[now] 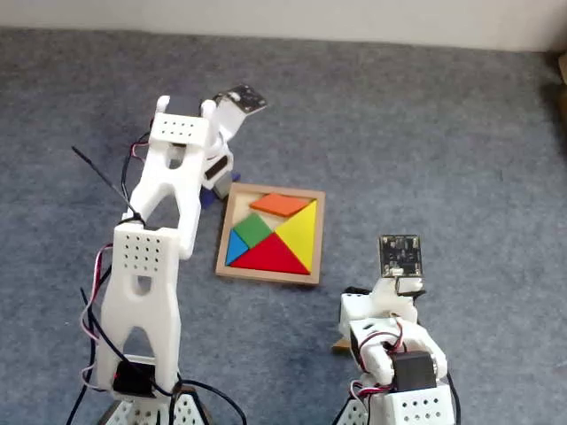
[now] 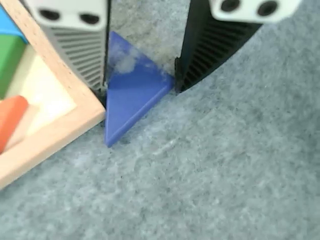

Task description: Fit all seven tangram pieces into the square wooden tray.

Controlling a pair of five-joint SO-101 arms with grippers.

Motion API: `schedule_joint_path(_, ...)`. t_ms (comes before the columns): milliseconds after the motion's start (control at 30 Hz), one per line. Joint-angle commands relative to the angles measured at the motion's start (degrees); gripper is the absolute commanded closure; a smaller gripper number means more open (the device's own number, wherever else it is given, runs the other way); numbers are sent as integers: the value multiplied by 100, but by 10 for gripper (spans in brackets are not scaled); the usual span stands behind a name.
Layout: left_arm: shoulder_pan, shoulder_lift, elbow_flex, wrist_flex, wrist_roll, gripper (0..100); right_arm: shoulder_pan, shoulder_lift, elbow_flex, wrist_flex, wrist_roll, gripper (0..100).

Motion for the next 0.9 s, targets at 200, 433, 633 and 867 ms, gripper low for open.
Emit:
schedule_joint_path(200,136,-145,-330,695,-79,840,75,-31,690,40,44,993)
schedule_joint_path(433,180,-532,-646,1011,-62,840,75,-31,690,40,44,993)
schedule_joint_path(633,163,-910,-646,1029,-18,840,75,-31,690,40,44,993)
schedule_joint_path(867,295,-1358,-224,1055,308,840,75,-31,690,40,44,993)
